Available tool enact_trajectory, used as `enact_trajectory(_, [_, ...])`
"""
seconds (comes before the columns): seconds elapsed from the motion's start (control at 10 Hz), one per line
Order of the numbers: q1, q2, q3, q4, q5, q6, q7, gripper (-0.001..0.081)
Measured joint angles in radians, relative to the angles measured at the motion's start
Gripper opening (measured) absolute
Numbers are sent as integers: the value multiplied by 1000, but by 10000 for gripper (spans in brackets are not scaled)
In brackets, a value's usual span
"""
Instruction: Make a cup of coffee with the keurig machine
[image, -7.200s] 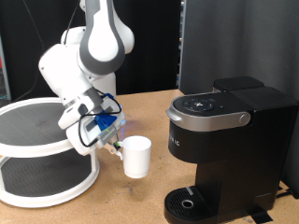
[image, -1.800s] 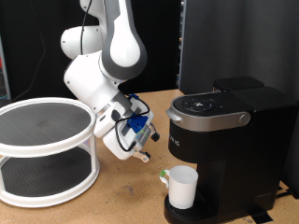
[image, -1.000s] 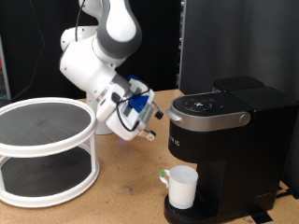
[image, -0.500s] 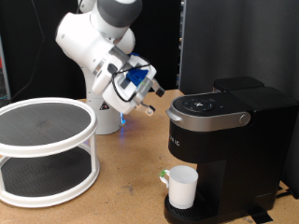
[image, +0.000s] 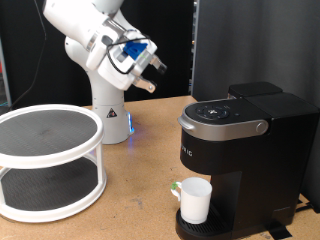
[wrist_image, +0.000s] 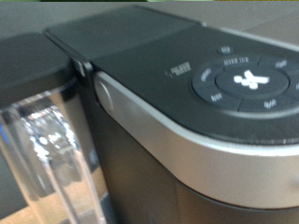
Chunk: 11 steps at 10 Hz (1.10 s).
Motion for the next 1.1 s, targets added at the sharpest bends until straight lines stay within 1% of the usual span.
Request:
enact_trajectory(0.1, [-11,-26,-9,-4,-21,-28,18,805])
enact_trajectory(0.3, [-10,-21,-7,2,-33,-42,18,805])
enact_trajectory(0.4, [-5,-20,2,15,-45,-53,17,805])
enact_trajectory(0.5, [4,-20,19,38,-52,-59,18,805])
enact_trajectory(0.6, [10,-18,41,66,-78,-68,20,805])
enact_trajectory(0.8, [20,-9,91,125,-149,-76,21,805])
enact_trajectory(0.9, [26,5,113,160,-187,-88,20,805])
enact_trajectory(1.1, [33,50,146,211,-189,-77,44,805])
